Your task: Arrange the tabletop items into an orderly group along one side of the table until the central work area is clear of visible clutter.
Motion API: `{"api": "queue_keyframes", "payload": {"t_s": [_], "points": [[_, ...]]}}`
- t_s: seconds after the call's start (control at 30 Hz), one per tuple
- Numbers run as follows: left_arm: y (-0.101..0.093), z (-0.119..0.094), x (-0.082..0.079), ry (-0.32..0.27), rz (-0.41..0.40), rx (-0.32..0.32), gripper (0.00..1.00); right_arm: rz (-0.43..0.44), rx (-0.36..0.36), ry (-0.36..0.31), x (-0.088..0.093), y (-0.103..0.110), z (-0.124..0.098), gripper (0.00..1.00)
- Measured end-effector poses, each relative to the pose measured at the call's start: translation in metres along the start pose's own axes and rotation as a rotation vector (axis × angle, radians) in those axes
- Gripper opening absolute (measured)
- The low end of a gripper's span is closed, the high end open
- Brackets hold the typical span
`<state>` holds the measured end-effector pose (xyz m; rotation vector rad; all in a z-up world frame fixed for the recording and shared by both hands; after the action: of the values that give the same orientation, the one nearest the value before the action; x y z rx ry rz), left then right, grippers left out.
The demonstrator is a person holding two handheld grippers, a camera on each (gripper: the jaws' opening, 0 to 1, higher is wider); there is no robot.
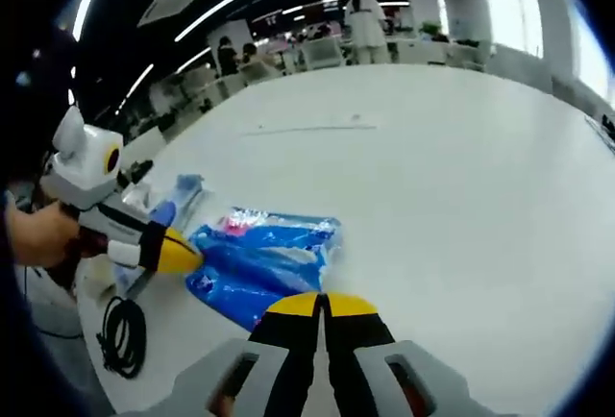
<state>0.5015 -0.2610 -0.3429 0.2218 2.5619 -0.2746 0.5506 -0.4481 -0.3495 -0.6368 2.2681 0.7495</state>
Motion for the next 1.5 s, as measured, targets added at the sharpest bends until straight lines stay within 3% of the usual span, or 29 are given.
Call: {"api": "queue_keyframes", "payload": {"t_s": [0.13, 0.27, 0.5, 0.73, 0.97, 1.07, 1.27, 1.5], "points": [[-0.002, -0.004, -0.001, -0.015, -0.013, 0.014, 0.24, 0.077, -0.007, -0.055, 0.0, 0.007, -0.005, 0.11], [-0.006, -0.014, -0.001, -0.06, -0.032, 0.003, 0.34, 0.0, -0.019, -0.069, 0.007, 0.021, -0.009, 0.26], [-0.015, -0.038, -0.002, -0.151, -0.007, 0.001, 0.58, -0.027, -0.061, -0.105, 0.002, 0.044, -0.027, 0.38], [-0.011, -0.059, 0.006, -0.178, 0.016, -0.007, 0.66, -0.059, -0.079, -0.112, 0.001, 0.06, -0.039, 0.52], [-0.002, -0.087, 0.017, -0.213, 0.005, -0.018, 0.71, -0.058, -0.09, -0.116, 0.012, 0.073, -0.06, 0.6], [0.004, -0.099, 0.024, -0.236, 0.004, -0.028, 0.72, -0.063, -0.096, -0.122, 0.014, 0.084, -0.067, 0.69], [0.02, -0.12, 0.047, -0.259, -0.017, -0.046, 0.75, -0.067, -0.124, -0.124, 0.028, 0.102, -0.08, 0.7], [0.028, -0.15, 0.083, -0.28, -0.05, -0.062, 0.8, -0.039, -0.14, -0.132, 0.049, 0.119, -0.096, 0.71]]}}
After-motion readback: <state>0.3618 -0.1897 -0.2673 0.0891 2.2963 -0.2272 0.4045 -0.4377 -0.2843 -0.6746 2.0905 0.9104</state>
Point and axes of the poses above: the point that each gripper's makers call its tool centre point, and the gripper's own axes: z roughly forward along the fingers, y roughly to its left, x roughly out of its underside, the point moved 7 cm from there along -z, roughly backward along the fingers, and after that the axes turned 9 degrees about -x, right-handed, at the moved point
